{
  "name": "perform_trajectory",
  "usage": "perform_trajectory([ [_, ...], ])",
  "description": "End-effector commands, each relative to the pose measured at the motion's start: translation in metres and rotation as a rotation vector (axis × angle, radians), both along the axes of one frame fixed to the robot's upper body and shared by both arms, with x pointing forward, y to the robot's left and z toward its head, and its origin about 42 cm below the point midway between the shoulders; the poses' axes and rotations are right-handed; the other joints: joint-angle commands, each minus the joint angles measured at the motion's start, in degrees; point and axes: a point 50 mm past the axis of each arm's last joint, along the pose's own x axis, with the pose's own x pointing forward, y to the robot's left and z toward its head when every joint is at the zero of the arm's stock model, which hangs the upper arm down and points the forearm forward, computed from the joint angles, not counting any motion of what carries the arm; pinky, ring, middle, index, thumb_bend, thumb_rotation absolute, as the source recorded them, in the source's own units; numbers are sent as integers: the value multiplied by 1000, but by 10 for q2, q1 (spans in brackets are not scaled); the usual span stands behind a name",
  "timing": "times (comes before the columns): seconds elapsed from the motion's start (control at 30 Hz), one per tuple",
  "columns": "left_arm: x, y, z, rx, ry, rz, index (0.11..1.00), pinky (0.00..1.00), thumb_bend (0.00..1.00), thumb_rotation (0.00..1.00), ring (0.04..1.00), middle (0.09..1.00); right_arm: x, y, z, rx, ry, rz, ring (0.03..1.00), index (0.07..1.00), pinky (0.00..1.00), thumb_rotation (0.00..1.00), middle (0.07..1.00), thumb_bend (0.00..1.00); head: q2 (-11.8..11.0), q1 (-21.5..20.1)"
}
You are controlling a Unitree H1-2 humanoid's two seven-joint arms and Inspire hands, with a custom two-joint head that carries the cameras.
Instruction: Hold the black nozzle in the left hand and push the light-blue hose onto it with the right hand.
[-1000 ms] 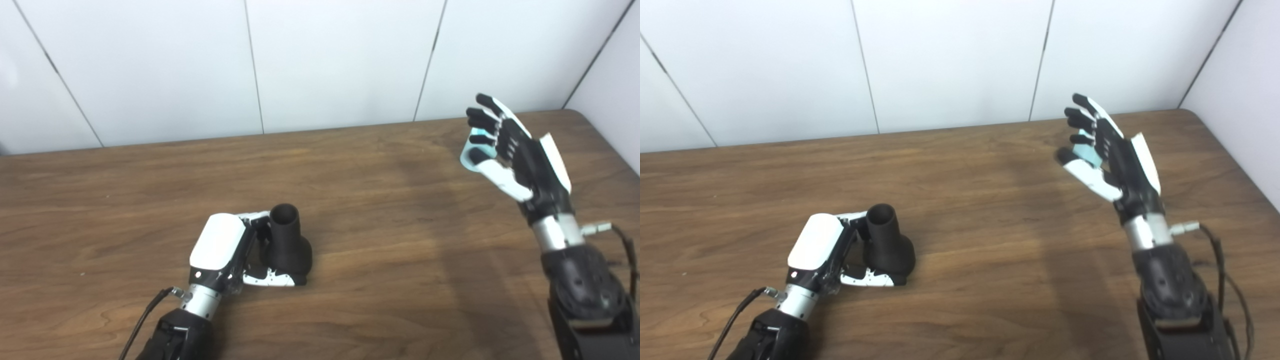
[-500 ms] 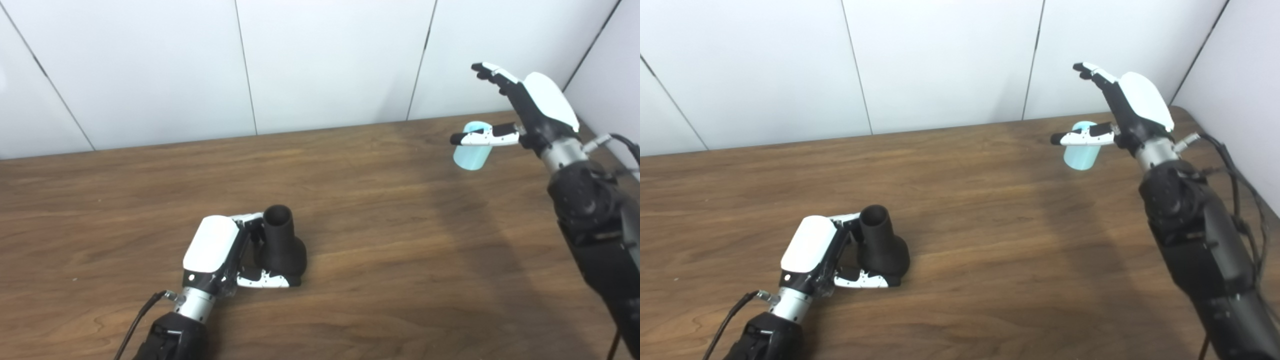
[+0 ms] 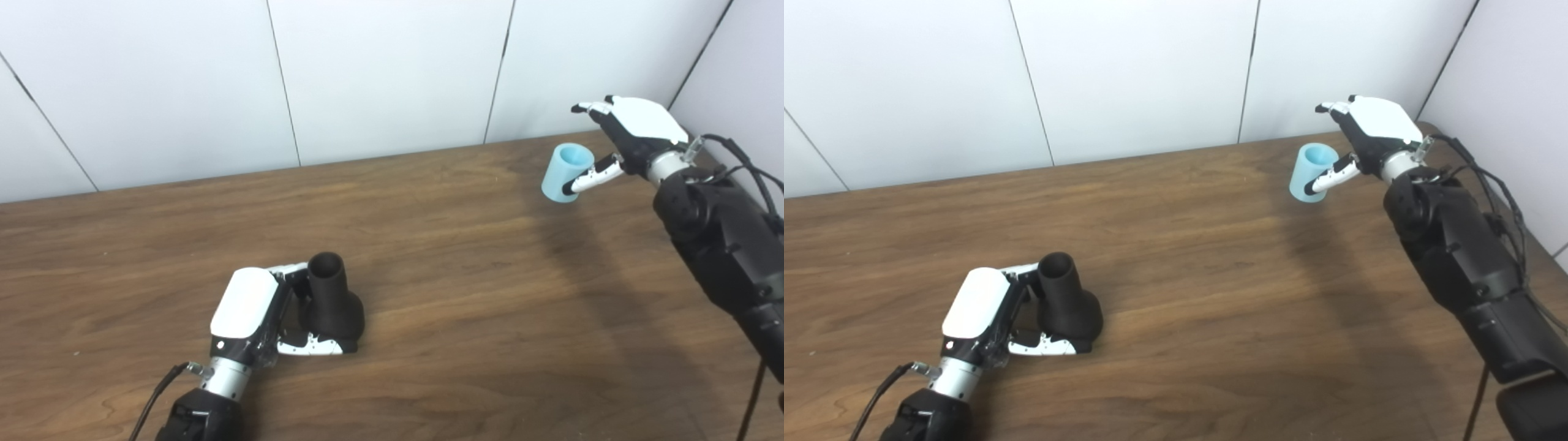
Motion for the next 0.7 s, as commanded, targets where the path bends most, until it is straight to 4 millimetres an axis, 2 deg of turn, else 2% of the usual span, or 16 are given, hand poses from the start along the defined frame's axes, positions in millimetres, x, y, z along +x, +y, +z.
perform_trajectory([
  [0.0,-47,28,-76,144,303,36,487,374,478,0,496,496,12,-4,33,4,-72,-10,962,875,943,257,916,935,1,0],
  [0.23,-48,29,-74,147,308,40,490,368,478,0,488,489,21,-4,20,53,-79,-3,847,847,803,178,855,942,4,-1],
  [0.33,-48,29,-73,146,306,40,488,367,478,0,490,496,22,-3,16,67,-85,-12,831,830,745,149,854,934,5,-3],
  [0.67,-49,30,-76,150,309,34,494,356,478,0,481,488,24,-1,10,76,-86,-2,752,824,657,114,816,928,1,-4],
])
